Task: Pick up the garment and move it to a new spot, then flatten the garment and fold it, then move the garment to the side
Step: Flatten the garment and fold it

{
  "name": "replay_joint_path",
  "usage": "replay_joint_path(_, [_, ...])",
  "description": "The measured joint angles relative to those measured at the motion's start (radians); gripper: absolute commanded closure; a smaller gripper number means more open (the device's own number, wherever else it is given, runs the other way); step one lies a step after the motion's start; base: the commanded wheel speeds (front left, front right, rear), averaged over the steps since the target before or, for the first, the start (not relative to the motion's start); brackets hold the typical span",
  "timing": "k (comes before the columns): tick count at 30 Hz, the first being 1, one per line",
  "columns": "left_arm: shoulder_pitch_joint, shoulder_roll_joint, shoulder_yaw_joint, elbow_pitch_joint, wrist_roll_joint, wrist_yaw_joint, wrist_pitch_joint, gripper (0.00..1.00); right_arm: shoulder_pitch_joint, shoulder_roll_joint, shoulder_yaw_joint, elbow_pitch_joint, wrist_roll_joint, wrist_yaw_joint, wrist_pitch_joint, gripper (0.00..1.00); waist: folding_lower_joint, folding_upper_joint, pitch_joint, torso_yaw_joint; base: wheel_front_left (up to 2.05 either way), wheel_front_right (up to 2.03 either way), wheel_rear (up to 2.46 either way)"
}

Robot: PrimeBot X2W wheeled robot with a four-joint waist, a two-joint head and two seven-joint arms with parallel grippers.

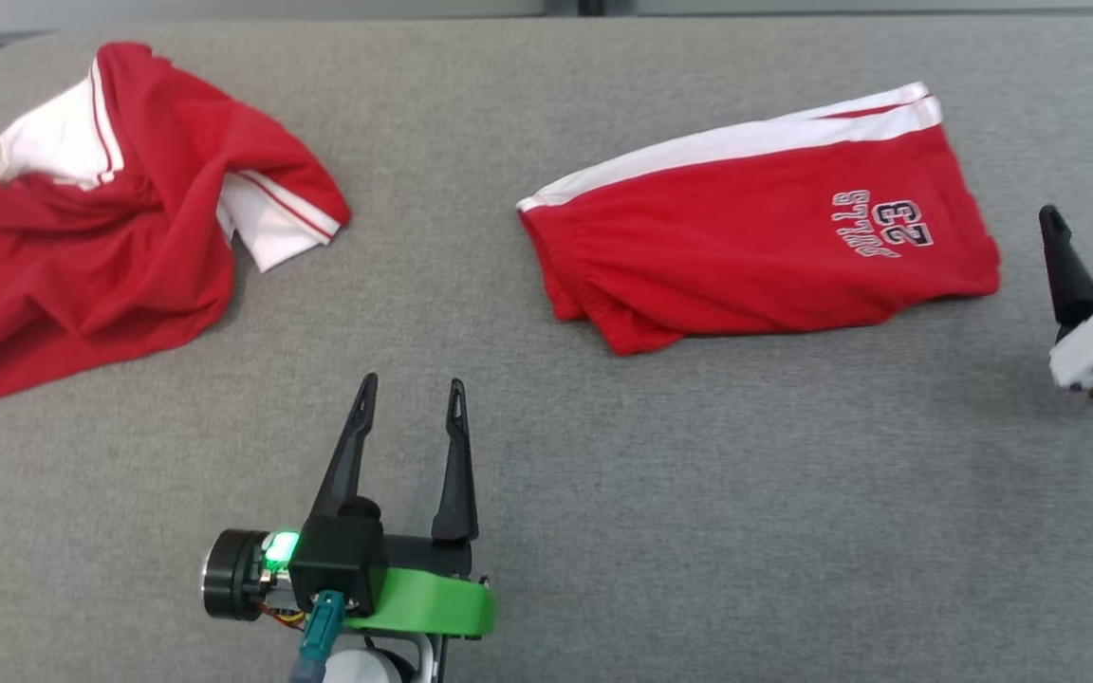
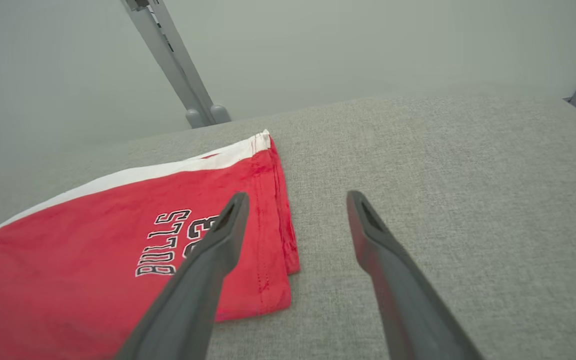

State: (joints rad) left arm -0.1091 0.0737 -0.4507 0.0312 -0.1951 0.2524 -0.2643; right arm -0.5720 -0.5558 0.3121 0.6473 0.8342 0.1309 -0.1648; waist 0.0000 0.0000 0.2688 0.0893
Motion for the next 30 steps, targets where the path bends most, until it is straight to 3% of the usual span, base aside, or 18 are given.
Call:
replay_joint_path(7, [-0.023, -0.02, -0.005, 0.012, 0.005, -0.03, 0.0, 0.0, -0.139, -0.019, 0.032, 0.117, 0.059, 0.0, 0.147, 0.0, 0.0, 0.0, 0.085, 0.057, 0.0, 0.0, 0.0])
replay_joint_path(17, [-0.063, -0.023, -0.04, 0.032, -0.024, -0.032, 0.0, 0.0, -0.233, -0.041, 0.104, 0.231, 0.071, 0.0, 0.169, 0.0, 0.0, 0.0, 0.17, 0.117, 0.0, 0.0, 0.0])
replay_joint_path(18, [-0.067, -0.023, -0.043, 0.034, -0.025, -0.032, 0.0, 0.0, -0.236, -0.043, 0.109, 0.233, 0.072, 0.0, 0.166, 0.06, 0.0, 0.0, 0.173, 0.12, 0.0, 0.0, 0.0])
replay_joint_path(19, [-0.07, -0.023, -0.044, 0.035, -0.025, -0.031, 0.0, 0.0, -0.239, -0.043, 0.117, 0.235, 0.078, 0.0, 0.164, 0.55, 0.0, 0.0, 0.177, 0.122, 0.0, 0.0, 0.0])
replay_joint_path(20, [-0.071, -0.023, -0.045, 0.036, -0.026, -0.03, 0.0, 0.0, -0.238, -0.044, 0.126, 0.234, 0.089, 0.0, 0.165, 0.94, 0.0, 0.0, 0.18, 0.124, 0.0, 0.0, 0.0])
replay_joint_path(21, [-0.071, -0.023, -0.045, 0.038, -0.026, -0.028, 0.0, 0.0, -0.238, -0.044, 0.134, 0.23, 0.097, 0.0, 0.165, 1.0, 0.0, 0.0, 0.18, 0.123, 0.0, 0.0, 0.0])
replay_joint_path(30, [-0.068, -0.024, -0.02, 0.06, -0.005, -0.037, 0.0, 0.0, -0.197, -0.074, 0.232, 0.193, 0.128, 0.002, 0.101, 1.0, 0.0001, 0.0, 0.158, 0.069, 0.0, 0.0, 0.0])
